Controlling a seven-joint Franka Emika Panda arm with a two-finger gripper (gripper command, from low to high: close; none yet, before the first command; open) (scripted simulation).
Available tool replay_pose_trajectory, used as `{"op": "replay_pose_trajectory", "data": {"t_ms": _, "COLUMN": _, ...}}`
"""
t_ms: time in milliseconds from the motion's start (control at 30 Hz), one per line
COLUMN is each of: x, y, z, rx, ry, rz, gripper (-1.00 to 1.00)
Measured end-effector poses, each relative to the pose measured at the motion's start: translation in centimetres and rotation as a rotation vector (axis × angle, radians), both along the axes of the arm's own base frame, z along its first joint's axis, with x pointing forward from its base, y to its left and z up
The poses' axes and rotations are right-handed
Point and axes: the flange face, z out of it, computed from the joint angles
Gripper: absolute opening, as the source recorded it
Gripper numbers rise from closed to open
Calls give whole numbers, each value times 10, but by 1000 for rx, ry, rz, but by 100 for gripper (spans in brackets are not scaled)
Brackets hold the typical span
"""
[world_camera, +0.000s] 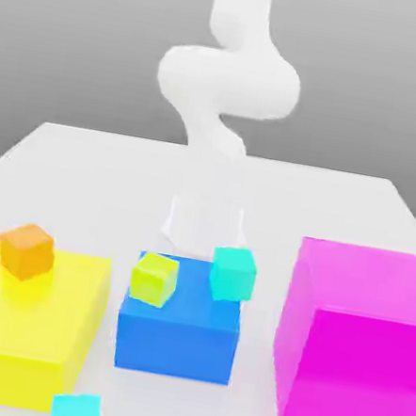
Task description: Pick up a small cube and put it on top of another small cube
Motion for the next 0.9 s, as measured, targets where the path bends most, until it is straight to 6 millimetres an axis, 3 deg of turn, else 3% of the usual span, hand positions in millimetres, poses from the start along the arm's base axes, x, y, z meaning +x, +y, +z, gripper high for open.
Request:
{"op": "replay_pose_trajectory", "data": {"t_ms": 233, "x": 80, "y": -24, "z": -102, "rx": -2, "ry": 182, "rz": 67, "gripper": 0}}
{"op": "replay_pose_trajectory", "data": {"t_ms": 467, "x": 130, "y": -46, "z": -218, "rx": -16, "ry": 355, "rz": 120, "gripper": 0}}
{"op": "replay_pose_trajectory", "data": {"t_ms": 700, "x": 148, "y": -71, "z": -342, "rx": -45, "ry": 528, "rz": 160, "gripper": 0}}
{"op": "replay_pose_trajectory", "data": {"t_ms": 900, "x": 140, "y": -93, "z": -447, "rx": -86, "ry": 678, "rz": 198, "gripper": 0}}
